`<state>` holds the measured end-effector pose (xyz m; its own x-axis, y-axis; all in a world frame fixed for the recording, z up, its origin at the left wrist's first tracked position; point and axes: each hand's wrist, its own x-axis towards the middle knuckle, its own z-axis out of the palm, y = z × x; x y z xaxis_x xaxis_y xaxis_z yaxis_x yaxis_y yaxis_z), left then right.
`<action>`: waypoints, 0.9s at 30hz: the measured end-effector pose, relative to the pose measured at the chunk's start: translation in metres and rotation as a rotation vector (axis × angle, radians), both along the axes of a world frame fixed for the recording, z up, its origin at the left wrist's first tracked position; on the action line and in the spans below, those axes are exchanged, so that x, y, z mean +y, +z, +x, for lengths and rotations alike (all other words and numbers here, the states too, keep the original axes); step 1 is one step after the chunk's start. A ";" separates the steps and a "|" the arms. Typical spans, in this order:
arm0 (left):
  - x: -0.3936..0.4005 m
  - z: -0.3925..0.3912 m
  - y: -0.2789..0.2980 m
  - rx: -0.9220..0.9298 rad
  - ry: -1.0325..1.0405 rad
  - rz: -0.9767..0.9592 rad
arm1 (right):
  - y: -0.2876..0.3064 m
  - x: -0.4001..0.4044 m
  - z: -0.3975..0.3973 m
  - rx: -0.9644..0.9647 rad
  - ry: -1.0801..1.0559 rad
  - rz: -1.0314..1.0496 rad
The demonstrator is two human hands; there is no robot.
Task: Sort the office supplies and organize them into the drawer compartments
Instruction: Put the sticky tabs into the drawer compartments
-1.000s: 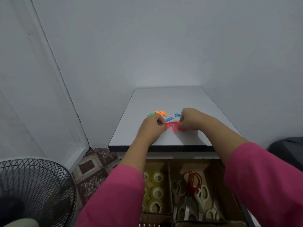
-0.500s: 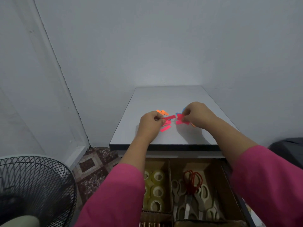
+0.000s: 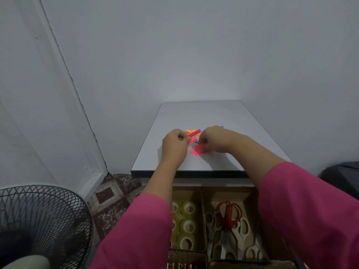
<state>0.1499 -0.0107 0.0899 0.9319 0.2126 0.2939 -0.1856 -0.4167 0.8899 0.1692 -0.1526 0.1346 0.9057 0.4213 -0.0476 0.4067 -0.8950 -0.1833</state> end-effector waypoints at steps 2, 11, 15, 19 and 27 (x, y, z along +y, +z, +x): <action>0.000 0.000 0.000 0.006 0.003 0.010 | 0.000 0.000 0.002 0.018 -0.032 -0.038; -0.001 -0.004 0.002 -0.020 -0.020 0.052 | -0.013 -0.007 -0.023 -0.083 -0.171 0.194; -0.004 -0.020 0.007 -0.072 -0.051 0.061 | -0.015 -0.014 -0.045 -0.084 -0.252 0.228; -0.010 -0.060 0.004 -0.073 -0.074 -0.002 | -0.016 -0.029 -0.082 -0.098 -0.261 0.347; -0.015 -0.168 -0.038 0.037 -0.107 -0.093 | -0.051 -0.061 -0.188 0.053 -0.332 0.519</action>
